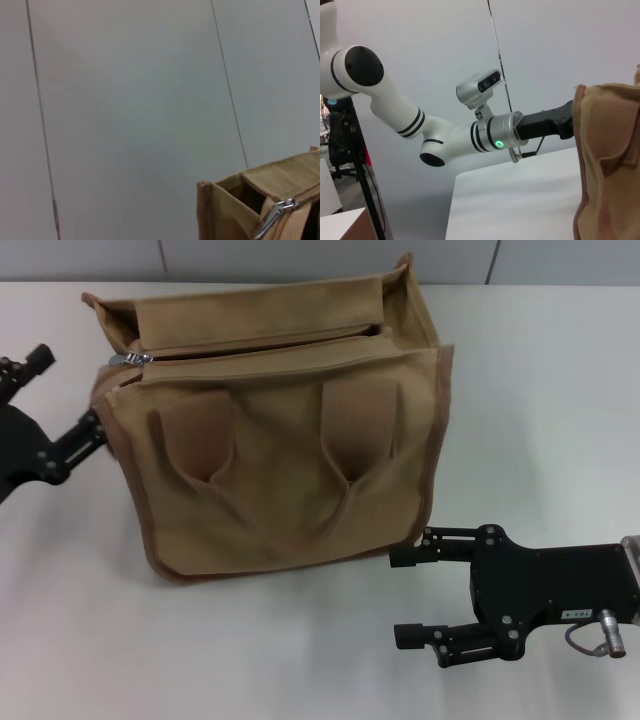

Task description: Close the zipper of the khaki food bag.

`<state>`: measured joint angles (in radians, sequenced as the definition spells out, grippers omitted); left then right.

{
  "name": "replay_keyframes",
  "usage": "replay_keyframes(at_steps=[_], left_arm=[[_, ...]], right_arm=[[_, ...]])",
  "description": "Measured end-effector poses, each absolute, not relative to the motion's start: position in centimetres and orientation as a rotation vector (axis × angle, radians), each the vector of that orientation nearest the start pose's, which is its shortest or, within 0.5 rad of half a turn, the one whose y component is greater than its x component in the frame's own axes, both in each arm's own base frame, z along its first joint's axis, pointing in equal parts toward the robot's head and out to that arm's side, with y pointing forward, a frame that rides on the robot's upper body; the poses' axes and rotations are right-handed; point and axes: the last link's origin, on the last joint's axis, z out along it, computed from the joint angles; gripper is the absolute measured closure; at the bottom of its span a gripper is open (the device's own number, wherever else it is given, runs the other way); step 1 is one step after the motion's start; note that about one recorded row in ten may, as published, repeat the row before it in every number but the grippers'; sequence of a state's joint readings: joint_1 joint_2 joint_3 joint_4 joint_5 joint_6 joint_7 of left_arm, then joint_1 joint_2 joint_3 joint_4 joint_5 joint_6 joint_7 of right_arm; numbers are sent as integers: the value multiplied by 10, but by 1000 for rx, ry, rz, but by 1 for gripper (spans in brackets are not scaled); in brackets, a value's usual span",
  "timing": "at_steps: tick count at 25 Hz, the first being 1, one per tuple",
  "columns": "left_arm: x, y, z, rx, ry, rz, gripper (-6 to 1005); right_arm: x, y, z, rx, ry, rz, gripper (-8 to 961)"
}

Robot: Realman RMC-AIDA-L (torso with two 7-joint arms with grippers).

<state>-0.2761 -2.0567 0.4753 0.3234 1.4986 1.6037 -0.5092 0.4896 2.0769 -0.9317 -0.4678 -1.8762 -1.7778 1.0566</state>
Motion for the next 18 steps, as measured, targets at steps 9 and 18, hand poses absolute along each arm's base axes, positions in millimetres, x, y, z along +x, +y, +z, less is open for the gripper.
replay_keyframes(at_steps=[9, 18], left_arm=[[-335, 262, 28, -1950, -157, -820, 217], [-334, 258, 20, -1922, -154, -822, 448]], right_arm=[[245, 263, -41, -3035, 279, 991, 170], [233, 262, -34, -3020, 296, 1126, 170]])
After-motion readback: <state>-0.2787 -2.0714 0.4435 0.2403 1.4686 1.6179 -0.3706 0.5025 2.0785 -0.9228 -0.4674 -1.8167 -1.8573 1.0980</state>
